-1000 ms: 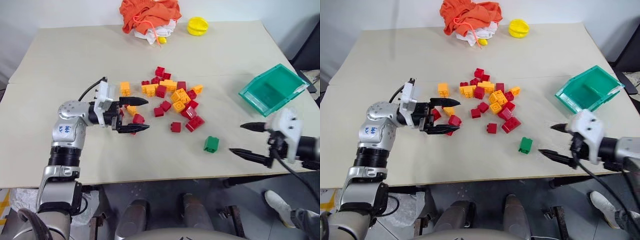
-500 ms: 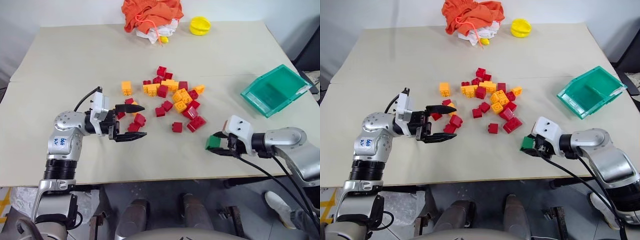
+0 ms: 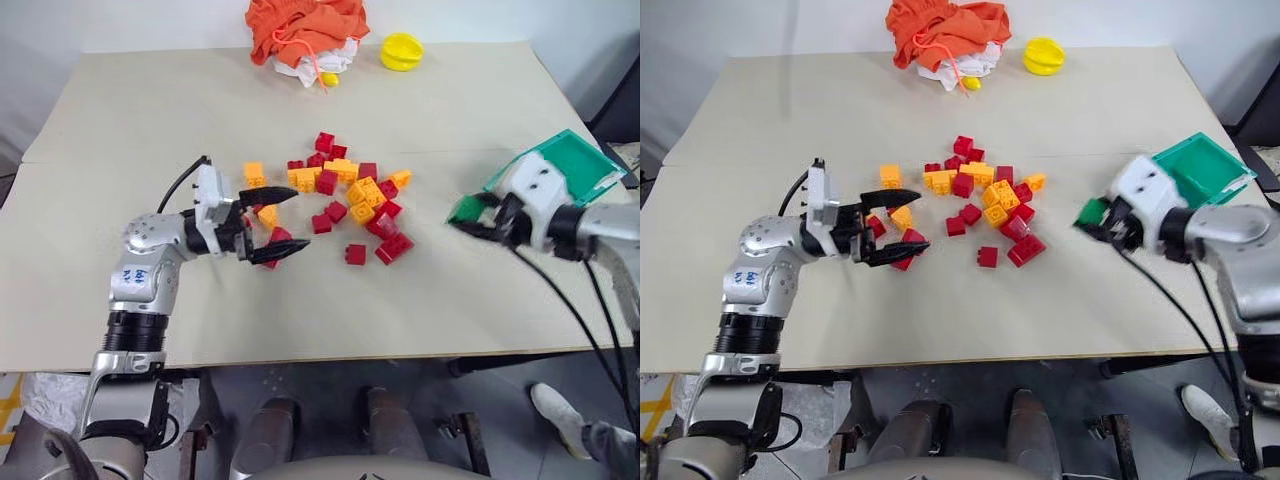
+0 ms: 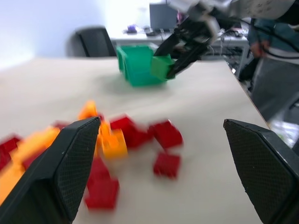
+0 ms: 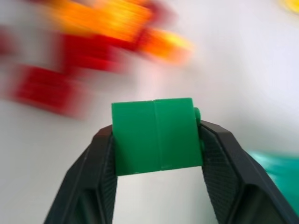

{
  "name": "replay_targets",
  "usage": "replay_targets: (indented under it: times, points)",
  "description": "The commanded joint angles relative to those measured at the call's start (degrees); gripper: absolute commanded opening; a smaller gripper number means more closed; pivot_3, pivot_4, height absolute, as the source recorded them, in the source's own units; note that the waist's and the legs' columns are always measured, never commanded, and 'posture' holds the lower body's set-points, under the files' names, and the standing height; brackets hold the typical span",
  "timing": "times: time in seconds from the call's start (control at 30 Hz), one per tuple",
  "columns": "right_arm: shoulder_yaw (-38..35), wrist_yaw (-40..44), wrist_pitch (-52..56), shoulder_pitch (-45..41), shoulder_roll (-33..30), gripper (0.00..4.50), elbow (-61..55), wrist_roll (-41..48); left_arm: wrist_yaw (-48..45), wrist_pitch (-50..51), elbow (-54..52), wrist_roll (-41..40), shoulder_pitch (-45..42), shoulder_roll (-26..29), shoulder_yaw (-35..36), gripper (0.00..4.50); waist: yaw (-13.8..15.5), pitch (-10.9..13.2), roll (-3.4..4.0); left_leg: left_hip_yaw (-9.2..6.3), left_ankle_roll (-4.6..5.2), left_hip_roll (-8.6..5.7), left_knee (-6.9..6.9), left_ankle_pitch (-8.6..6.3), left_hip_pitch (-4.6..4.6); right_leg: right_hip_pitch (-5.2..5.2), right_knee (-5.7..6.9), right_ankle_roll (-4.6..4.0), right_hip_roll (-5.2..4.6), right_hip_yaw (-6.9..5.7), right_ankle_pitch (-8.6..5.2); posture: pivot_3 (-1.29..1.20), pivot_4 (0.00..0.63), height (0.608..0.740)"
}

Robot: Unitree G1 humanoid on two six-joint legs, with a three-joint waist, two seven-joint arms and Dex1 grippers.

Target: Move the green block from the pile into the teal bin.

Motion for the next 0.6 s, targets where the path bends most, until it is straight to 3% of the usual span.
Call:
replay_targets:
  times: [0.03,0.17,0.4,0.43,0.5,0.6]
  points:
    - [2.69,-3.64,-6.30,-7.45,-0.13,2.08,11.83,-7.80,0.39,-2.08,0.75,1.15,-1.42,-0.90,-1.17,4.50,-0.33,0.00,0.01,0.02,0.00,0.00,-0.05,0.00,0.01,-0.02,0.00,0.00,0.03,0.00,0.00,0.00,0.150,0.740]
    - [6.72,-5.94,-11.87,-14.35,2.71,2.08,23.47,-13.95,0.88,-3.30,2.63,1.62,-2.73,-1.13,-1.23,4.50,-1.58,0.00,0.01,0.11,-0.09,0.04,-0.25,-0.02,-0.02,-0.23,0.03,-0.12,0.15,-0.03,-0.04,0.00,0.150,0.740]
    - [7.93,-4.34,-15.92,-17.63,5.22,4.31,28.50,-16.47,2.14,-3.11,3.82,1.99,-2.81,0.61,-0.10,4.50,-2.02,0.00,0.06,0.15,-0.10,0.08,-0.24,-0.01,-0.23,-0.45,0.16,-0.10,0.11,0.01,-0.03,0.00,0.150,0.740]
    - [7.76,-4.08,-16.13,-17.66,5.17,4.46,28.28,-16.48,2.75,-2.55,3.77,1.95,-2.73,0.98,0.07,4.50,-1.97,0.00,0.05,0.14,-0.09,0.08,-0.24,-0.01,-0.23,-0.45,0.15,-0.09,0.11,0.01,-0.03,0.00,0.150,0.740]
    - [7.55,-3.76,-16.39,-17.76,5.22,4.46,28.10,-16.61,3.39,-2.03,3.83,1.86,-2.74,1.42,0.20,4.50,-1.83,0.00,0.06,0.12,-0.09,0.08,-0.23,-0.01,-0.24,-0.45,0.14,-0.09,0.10,0.00,-0.03,0.00,0.150,0.740]
    - [2.49,2.33,-12.08,-14.07,5.19,4.46,17.99,-8.56,3.84,4.59,-0.31,-2.46,0.44,4.96,3.87,4.50,-1.80,0.01,0.08,0.12,-0.09,0.09,-0.23,-0.01,-0.24,-0.45,0.14,-0.09,0.10,0.01,-0.03,0.00,0.150,0.740]
